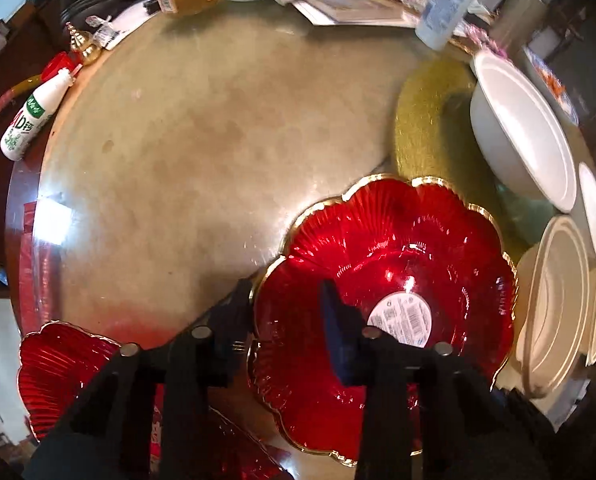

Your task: Organize plates and bowls

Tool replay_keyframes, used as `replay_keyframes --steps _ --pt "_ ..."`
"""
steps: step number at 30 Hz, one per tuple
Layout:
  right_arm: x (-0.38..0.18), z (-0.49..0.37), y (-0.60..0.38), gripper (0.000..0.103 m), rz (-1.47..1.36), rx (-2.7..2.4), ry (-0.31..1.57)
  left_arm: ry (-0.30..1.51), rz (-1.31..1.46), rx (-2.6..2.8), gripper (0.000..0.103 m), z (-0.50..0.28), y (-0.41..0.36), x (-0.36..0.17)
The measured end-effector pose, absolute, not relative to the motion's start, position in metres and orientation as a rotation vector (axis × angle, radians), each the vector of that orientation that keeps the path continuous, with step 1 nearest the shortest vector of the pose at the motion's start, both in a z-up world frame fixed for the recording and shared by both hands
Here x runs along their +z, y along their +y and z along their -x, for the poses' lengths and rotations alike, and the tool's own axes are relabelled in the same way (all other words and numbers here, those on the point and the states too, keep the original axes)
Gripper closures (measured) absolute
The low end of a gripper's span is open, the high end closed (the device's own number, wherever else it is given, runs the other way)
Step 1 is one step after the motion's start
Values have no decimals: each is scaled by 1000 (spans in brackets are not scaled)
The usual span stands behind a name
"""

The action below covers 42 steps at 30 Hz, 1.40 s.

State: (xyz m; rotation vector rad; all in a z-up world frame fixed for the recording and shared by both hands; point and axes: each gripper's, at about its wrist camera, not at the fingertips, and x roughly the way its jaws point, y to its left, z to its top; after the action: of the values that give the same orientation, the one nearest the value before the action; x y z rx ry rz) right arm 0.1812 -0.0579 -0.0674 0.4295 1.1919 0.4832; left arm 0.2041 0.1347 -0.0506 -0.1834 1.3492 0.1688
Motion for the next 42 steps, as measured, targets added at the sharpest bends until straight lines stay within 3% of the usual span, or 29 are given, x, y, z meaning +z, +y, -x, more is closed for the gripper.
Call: replay_keyframes --steps 4,22,34,42 --pt "-66 -179 -60 85 -410 470 1182 1300 165 180 82 -197 134 -38" --pt "-15 -142 -42 87 -310 577 1018 1051 135 235 83 -120 154 36" --pt "14 -99 28 88 -118 699 962 983 257 354 83 -44 213 29" --pt "5 -81 68 88 14 750 1007 1011 322 391 83 -17 237 6"
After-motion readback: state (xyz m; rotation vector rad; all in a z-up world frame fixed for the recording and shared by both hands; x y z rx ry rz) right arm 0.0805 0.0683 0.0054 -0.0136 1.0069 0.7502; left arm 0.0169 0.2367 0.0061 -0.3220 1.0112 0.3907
